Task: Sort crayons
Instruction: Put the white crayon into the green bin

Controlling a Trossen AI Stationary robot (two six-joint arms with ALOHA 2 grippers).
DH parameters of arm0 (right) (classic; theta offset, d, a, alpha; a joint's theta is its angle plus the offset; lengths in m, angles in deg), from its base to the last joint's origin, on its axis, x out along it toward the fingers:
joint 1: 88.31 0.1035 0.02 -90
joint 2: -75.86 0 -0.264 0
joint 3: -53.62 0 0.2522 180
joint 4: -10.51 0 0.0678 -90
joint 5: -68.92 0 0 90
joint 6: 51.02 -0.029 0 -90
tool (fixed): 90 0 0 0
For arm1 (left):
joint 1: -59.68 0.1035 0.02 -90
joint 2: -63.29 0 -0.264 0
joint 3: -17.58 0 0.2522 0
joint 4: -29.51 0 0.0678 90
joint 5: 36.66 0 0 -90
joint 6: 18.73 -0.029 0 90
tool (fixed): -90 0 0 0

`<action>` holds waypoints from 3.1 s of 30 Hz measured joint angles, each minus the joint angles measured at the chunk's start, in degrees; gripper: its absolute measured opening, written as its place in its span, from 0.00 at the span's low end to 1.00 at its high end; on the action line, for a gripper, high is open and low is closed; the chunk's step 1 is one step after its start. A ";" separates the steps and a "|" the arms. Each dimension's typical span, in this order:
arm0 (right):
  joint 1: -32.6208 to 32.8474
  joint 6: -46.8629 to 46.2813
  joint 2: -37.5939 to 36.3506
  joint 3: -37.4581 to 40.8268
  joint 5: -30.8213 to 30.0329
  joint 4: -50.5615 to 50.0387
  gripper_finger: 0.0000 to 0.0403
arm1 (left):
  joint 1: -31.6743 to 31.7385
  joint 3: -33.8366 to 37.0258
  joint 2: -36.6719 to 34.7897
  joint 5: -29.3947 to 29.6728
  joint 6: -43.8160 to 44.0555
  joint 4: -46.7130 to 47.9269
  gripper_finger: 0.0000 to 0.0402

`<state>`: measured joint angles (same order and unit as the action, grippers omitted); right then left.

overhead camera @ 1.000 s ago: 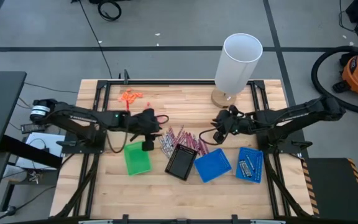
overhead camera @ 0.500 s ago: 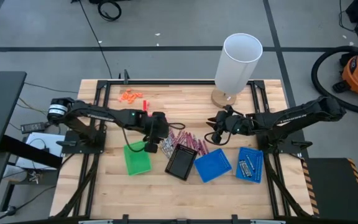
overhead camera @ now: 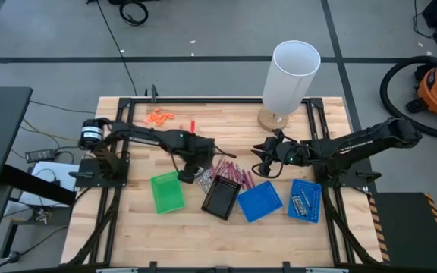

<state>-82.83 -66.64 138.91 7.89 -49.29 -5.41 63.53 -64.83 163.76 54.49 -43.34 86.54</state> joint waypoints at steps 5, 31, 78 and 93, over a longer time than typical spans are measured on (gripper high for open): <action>0.02 -0.24 0.00 0.00 1.09 0.09 0.22 | -0.22 0.07 4.30 0.02 -5.17 2.67 0.35; 0.07 -0.80 0.09 0.00 1.67 1.05 0.22 | -1.25 -0.06 9.68 1.16 -11.53 1.55 0.22; 0.07 -2.22 0.11 -0.02 2.60 1.02 0.22 | -18.48 0.25 -13.48 29.77 21.03 22.71 0.03; 0.13 -2.43 0.11 -0.02 2.80 1.23 0.22 | -34.14 4.89 -14.42 26.41 40.41 31.16 0.04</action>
<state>-82.70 -69.06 139.02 7.87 -46.49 -4.18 29.39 -59.94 149.33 80.89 -2.92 117.71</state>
